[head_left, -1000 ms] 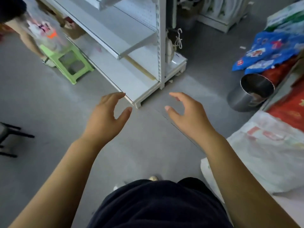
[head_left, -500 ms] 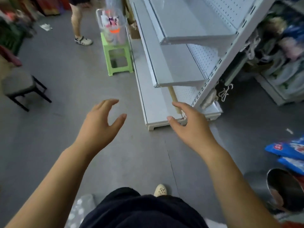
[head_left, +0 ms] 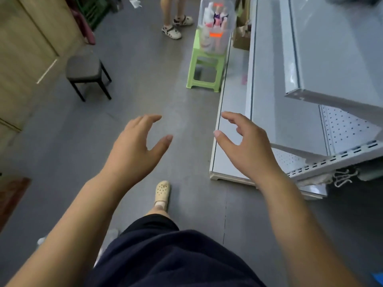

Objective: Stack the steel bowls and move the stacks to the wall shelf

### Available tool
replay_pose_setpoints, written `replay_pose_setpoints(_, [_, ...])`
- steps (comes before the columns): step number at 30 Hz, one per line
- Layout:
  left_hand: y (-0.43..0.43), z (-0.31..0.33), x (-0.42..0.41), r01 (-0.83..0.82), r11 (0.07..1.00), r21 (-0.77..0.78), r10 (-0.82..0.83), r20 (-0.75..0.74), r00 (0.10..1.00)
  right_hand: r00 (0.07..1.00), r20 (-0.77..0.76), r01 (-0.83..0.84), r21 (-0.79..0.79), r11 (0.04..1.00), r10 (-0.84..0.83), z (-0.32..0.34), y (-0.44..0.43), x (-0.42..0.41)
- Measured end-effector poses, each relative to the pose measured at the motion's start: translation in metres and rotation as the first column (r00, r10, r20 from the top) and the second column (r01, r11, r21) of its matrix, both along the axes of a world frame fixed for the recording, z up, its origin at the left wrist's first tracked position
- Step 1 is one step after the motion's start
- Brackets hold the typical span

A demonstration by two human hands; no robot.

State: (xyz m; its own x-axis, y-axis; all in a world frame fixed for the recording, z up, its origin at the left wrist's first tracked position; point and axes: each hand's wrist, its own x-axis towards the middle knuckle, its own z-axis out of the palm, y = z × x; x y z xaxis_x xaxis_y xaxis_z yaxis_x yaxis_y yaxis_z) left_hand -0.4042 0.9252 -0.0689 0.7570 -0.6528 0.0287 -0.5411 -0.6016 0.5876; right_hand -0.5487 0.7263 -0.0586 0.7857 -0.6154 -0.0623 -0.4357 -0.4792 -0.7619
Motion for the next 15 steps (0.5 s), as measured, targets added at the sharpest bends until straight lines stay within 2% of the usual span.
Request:
replay_pose_setpoints(9, [-0.100, 0.042, 0.199, 0.202, 0.977, 0.076, -0.209, 0.116, 0.971, 0.959, 0.140, 0.255, -0.054, 0.965, -0.246, 0.030, -0.077, 0.146])
replay_pose_setpoints(15, [-0.197, 0.062, 0.270, 0.363, 0.932, 0.004, -0.359, 0.145, 0.922, 0.926, 0.127, 0.369, -0.105, 0.923, -0.356, 0.046, -0.124, 0.185])
